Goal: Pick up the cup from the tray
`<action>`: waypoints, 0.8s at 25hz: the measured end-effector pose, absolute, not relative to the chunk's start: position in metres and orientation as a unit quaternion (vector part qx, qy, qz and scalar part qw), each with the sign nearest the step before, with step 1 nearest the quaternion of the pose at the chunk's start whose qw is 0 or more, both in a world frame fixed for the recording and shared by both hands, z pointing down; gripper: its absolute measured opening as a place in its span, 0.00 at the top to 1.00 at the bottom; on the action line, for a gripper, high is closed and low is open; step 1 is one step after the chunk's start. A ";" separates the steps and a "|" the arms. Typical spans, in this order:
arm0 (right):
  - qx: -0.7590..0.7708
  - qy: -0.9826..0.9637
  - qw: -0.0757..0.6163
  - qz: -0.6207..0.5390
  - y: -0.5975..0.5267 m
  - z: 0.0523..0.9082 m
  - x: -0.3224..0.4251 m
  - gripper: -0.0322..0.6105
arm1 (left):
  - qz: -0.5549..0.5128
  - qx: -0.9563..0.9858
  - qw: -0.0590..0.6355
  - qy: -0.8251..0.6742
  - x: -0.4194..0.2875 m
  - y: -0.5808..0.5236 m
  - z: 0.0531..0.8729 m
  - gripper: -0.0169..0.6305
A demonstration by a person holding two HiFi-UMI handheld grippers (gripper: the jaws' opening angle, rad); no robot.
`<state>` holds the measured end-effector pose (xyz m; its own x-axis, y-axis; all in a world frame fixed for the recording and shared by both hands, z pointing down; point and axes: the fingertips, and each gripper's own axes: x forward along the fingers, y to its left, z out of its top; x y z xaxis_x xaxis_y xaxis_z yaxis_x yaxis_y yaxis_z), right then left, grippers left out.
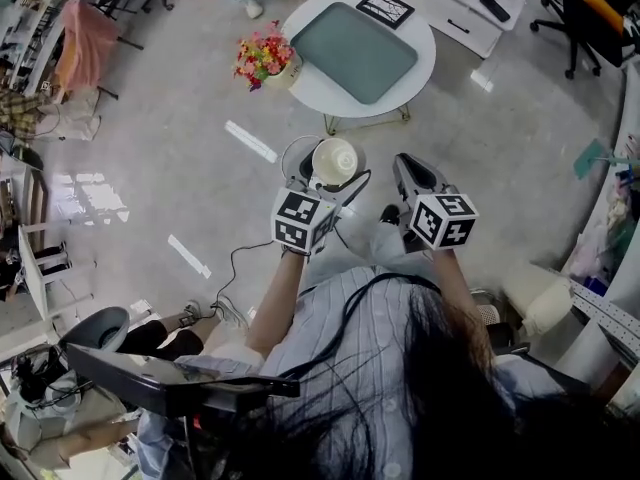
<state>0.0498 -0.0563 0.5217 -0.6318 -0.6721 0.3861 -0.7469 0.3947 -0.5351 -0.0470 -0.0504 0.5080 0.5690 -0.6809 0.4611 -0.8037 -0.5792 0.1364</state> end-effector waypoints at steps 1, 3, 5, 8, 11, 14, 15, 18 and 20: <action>0.425 -0.835 0.056 0.346 -0.056 0.519 0.043 0.88 | 0.181 0.870 0.168 -0.427 -0.053 -0.050 0.506 0.29; 0.427 -0.836 0.058 0.339 -0.056 0.514 0.030 0.88 | 0.177 0.873 0.167 -0.422 -0.064 -0.050 0.502 0.29; 0.432 -0.837 0.057 0.332 -0.056 0.507 0.017 0.88 | 0.177 0.878 0.169 -0.411 -0.075 -0.048 0.500 0.29; 0.444 -0.833 0.052 0.327 -0.049 0.499 -0.003 0.88 | 0.183 0.886 0.174 -0.388 -0.090 -0.039 0.499 0.29; 0.457 -0.828 0.048 0.321 -0.034 0.491 -0.034 0.88 | 0.186 0.895 0.176 -0.366 -0.117 -0.024 0.494 0.29; 0.469 -0.821 0.040 0.322 -0.019 0.490 -0.052 0.88 | 0.191 0.902 0.173 -0.345 -0.130 -0.010 0.494 0.29; 0.472 -0.819 0.039 0.323 -0.013 0.492 -0.053 0.88 | 0.193 0.904 0.173 -0.340 -0.129 -0.005 0.496 0.29; 0.478 -0.815 0.039 0.325 0.005 0.499 -0.058 0.88 | 0.198 0.906 0.178 -0.329 -0.133 0.014 0.502 0.29; 0.482 -0.813 0.038 0.325 0.019 0.500 -0.067 0.88 | 0.198 0.907 0.183 -0.325 -0.143 0.026 0.505 0.29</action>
<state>-0.0667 0.0192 0.4998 -0.5334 -0.7583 0.3749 -0.8075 0.3245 -0.4926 -0.1430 0.0259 0.5049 0.7109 -0.5166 0.4772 -0.6612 -0.7221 0.2032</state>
